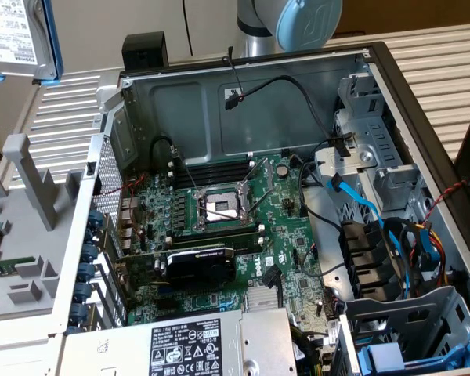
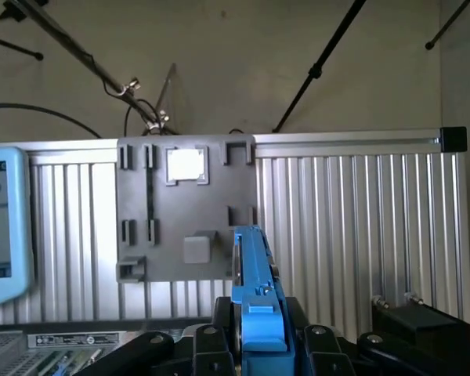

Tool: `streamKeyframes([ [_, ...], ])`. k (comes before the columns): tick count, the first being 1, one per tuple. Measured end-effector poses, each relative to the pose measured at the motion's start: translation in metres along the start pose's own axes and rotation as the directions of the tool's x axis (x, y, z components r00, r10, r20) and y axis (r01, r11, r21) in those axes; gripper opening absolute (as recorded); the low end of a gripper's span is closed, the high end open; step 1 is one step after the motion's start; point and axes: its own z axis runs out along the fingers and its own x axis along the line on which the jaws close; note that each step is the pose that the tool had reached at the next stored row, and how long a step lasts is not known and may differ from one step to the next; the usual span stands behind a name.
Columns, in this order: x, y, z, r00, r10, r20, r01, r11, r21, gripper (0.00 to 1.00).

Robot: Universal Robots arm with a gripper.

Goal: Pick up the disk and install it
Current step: 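Pick up the disk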

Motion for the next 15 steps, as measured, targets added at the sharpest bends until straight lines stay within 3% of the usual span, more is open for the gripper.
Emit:
streamKeyframes([
  [8,-0.001,-0.0189,-0.0126,1.0000,0.000,0.0000,0.000,1.0000,-0.0001,0.37],
  [15,-0.003,-0.0440,-0.0230,1.0000,0.000,0.0000,0.000,1.0000,-0.0002,0.37],
])
